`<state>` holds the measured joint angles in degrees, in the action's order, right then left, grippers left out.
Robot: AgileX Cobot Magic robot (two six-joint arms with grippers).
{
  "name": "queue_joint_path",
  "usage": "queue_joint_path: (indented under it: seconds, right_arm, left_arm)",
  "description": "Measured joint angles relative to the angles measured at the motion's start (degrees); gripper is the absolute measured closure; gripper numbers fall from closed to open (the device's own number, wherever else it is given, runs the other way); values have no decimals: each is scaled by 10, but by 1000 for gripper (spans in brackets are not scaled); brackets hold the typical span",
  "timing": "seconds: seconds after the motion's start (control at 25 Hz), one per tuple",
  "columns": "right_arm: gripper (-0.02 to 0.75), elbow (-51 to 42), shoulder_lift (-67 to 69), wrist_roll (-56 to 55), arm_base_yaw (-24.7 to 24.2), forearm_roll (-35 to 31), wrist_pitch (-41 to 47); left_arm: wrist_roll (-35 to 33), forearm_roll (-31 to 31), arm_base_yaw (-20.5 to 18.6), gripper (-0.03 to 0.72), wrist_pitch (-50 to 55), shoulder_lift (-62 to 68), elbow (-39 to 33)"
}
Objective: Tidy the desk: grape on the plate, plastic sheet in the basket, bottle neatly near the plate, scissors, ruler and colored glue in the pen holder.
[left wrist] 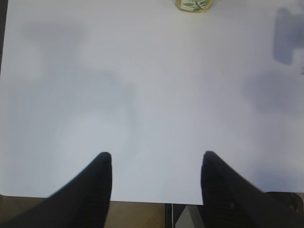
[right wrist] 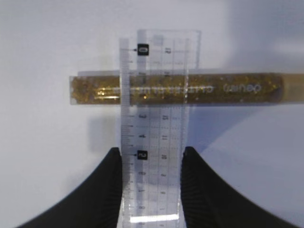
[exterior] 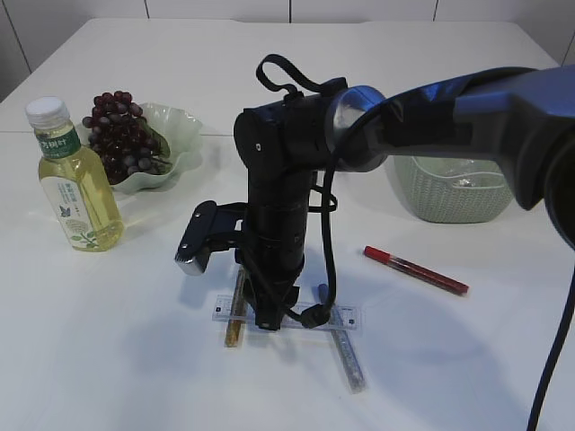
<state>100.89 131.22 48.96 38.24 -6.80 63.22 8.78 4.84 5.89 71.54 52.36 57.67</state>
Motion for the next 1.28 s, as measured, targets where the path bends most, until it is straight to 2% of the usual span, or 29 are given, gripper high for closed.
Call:
queue_joint_path:
  seconds: [0.32, 0.88, 1.12, 1.28]
  right_arm:
    - [438, 0, 0, -4, 0, 2, 12]
    - [438, 39, 0, -85, 0, 4, 51]
    - [438, 63, 0, -196, 0, 5, 62]
    - [438, 86, 0, -322, 0, 20, 63]
  left_arm:
    - [0, 0, 0, 253, 0, 0, 0]
    - [0, 0, 0, 253, 0, 0, 0]
    - [0, -1, 0, 253, 0, 0, 0]
    - [0, -1, 0, 253, 0, 0, 0]
